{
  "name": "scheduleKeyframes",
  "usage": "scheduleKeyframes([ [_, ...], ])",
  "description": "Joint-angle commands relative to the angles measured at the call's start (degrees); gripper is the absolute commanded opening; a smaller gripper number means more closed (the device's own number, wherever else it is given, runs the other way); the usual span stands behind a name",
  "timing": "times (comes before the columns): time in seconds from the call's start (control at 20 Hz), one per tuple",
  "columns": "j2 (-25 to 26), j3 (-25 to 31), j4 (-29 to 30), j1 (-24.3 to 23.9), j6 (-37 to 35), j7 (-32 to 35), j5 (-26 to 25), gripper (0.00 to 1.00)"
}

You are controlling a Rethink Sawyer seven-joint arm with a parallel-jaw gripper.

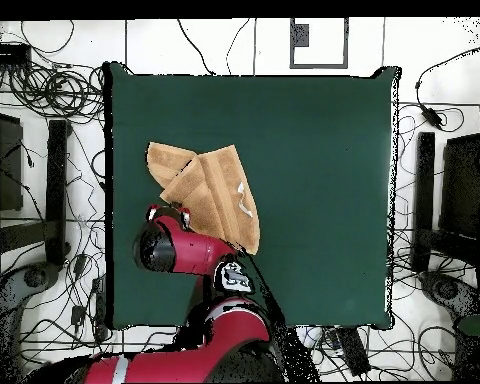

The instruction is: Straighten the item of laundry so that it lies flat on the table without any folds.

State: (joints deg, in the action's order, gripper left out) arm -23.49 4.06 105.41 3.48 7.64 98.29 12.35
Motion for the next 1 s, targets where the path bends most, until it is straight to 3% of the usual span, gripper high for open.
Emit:
scheduleKeyframes([
  [0.05,4.3,1.5,1.1,2.6,-2.1,12.7,2.9,0.0],
  [0.7,1.1,-3.0,1.7,5.9,-5.1,12.3,5.1,0.0],
  [0.75,0.9,-3.4,1.6,6.1,-5.8,11.9,5.0,1.0],
  [1.0,0.6,-4.1,1.7,6.7,-7.1,11.8,5.2,1.0],
])
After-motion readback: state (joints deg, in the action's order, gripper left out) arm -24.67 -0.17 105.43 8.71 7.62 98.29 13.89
